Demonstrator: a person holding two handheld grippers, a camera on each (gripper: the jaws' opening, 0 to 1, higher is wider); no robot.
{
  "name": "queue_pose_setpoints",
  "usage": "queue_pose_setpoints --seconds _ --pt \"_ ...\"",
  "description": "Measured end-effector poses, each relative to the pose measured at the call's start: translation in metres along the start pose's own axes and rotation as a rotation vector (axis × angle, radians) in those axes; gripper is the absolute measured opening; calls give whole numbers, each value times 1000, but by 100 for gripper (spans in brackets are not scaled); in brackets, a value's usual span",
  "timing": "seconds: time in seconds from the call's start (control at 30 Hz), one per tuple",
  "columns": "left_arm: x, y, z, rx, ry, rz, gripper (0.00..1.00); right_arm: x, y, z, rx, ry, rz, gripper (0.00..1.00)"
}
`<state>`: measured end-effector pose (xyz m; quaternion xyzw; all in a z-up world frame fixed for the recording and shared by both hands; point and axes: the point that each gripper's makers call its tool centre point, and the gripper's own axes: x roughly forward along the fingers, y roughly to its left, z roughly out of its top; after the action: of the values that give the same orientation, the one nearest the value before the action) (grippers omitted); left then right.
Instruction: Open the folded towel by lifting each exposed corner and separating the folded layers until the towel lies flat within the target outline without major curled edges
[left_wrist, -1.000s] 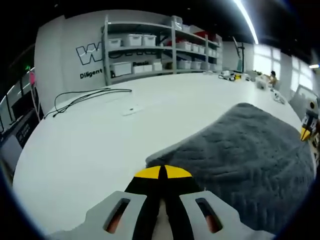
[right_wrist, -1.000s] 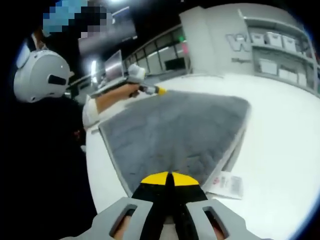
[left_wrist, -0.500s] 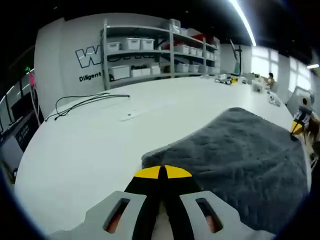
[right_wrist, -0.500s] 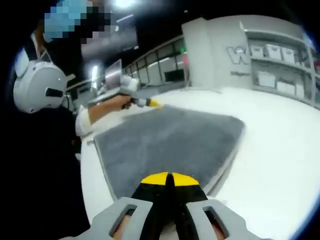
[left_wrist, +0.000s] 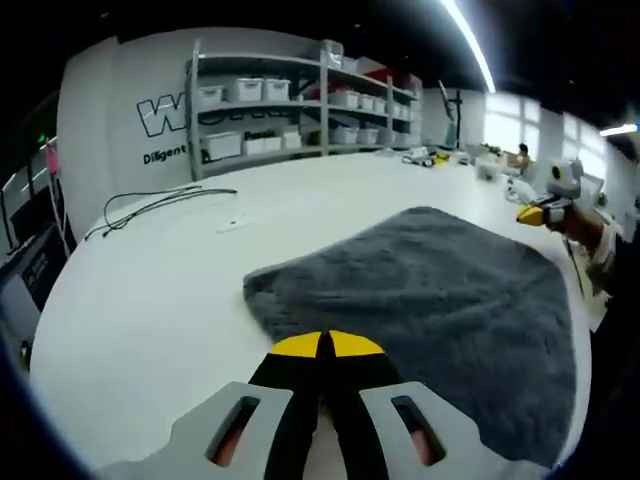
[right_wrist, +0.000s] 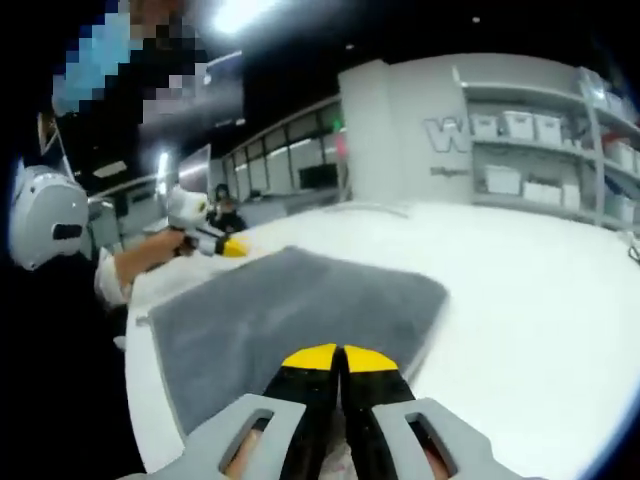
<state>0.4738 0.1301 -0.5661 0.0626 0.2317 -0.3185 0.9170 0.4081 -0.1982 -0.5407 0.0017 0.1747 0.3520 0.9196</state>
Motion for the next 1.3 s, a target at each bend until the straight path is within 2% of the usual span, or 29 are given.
queue_pose_setpoints --seconds 0.13,0.23,0.53,0.63,1.0,1.17,1.3 --pt "-11 -12 -10 -7 16 -10 1 8 -7 11 -8 -3 -27 0" --pt "-19 -19 -15 -48 4 -27 1 14 -14 14 -5 0 -39 0" --pt "-41 -26 -22 -104 -28 4 1 31 -34 14 -35 34 -68 0" --pt "-46 -37 -24 -153 -34 -15 1 37 -39 12 -48 46 -63 0" --pt "-51 -59 -39 -180 -34 -41 1 59 -52 11 -42 77 -27 0" --pt "-54 -71 -40 -192 -37 -75 1 68 -65 15 -54 81 -41 0" --pt "-57 -81 -44 -202 -7 -76 1 78 -74 13 -53 107 -38 0"
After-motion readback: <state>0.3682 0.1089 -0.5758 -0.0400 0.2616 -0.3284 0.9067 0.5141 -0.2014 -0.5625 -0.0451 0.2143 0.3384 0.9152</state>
